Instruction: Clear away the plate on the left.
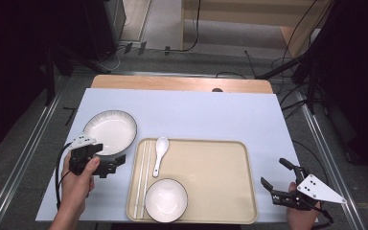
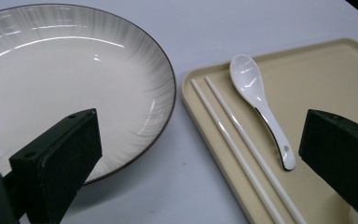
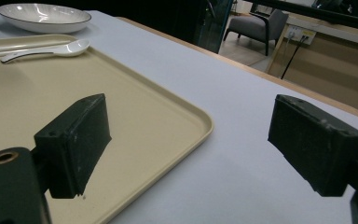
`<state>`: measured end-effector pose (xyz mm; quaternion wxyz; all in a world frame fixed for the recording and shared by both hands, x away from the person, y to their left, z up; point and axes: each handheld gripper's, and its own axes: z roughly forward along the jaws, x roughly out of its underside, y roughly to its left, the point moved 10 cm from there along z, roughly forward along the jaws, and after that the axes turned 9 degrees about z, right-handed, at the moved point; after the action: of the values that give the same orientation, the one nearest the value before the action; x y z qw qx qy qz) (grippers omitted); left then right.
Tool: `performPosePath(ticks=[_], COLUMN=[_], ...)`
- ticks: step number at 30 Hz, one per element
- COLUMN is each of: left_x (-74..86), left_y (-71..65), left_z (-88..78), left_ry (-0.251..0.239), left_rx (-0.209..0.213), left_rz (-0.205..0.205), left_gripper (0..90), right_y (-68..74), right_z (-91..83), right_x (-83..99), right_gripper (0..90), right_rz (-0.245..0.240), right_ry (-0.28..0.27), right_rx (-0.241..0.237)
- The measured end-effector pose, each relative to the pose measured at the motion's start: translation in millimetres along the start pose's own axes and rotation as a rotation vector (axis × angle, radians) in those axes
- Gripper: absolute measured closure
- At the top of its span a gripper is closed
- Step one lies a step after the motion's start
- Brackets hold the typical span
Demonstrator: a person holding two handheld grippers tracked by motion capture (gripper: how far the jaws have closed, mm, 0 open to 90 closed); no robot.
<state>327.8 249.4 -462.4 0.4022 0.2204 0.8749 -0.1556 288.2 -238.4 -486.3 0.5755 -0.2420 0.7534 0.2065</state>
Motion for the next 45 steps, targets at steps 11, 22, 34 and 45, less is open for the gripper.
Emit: performPosePath(ticks=[11, 22, 34, 45], left_x=[-10.4, -15.4, -17.6, -19.4], left_y=[29.2, 56.0, 85.4, 107.0], left_z=[-1.0, 5.4, 14.5, 17.4], left_ry=[-0.007, 0.003, 0.021, 0.041], left_rx=[-0.044, -0.083, -0.136, -0.165], left_rz=[-0.019, -0.053, -0.073, -0.086], left_gripper=[0.0, 0.0, 0.0, 0.0], right_y=[-1.2, -0.9, -1.0, -1.7], right_z=[-1.9, -1.8, -2.4, -3.2], right_x=[-0.4, -0.4, -0.5, -0.7], right_gripper=[13.0, 13.0, 13.0, 13.0], right_rz=[0.001, 0.0, 0.002, 0.004], right_ry=[-0.006, -0.005, -0.005, -0.006], right_rx=[0.0, 0.0, 0.002, 0.002])
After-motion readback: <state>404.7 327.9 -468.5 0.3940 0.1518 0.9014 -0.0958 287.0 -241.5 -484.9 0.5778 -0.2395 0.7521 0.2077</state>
